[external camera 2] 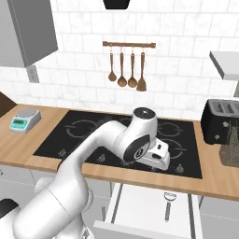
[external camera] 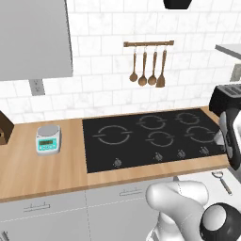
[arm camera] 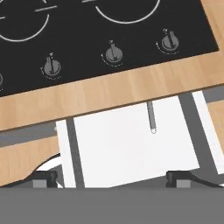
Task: Pick the peeler from the drawer and place it on the counter.
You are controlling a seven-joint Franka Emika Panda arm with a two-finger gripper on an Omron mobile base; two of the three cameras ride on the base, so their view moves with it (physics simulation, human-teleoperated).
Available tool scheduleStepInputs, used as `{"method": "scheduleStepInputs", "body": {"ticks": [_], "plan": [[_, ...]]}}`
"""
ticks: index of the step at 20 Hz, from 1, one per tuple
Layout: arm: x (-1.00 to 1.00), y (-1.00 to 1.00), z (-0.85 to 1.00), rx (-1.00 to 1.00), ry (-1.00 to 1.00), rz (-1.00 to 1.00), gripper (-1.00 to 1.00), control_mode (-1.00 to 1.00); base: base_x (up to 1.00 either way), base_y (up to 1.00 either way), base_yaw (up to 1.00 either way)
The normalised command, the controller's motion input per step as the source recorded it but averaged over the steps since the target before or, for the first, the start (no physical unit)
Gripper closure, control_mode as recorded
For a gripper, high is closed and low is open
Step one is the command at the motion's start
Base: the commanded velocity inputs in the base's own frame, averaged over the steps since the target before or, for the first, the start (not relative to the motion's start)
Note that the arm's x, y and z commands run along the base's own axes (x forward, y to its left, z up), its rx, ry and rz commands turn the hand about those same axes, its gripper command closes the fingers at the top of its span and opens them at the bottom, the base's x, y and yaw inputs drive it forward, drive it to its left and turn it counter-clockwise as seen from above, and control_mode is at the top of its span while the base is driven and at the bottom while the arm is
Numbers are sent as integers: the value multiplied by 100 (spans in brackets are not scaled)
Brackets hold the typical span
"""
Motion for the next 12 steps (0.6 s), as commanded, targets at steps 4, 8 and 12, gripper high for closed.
{"method": "scheduleStepInputs", "body": {"ticks": [4,8,12], "plan": [[-1,-92,-56,-4,7,-15,-100,-100,0,0,0],[2,-58,-57,0,0,-6,-100,-100,0,0,0],[1,-19,-72,0,0,0,-100,-100,0,0,0]]}}
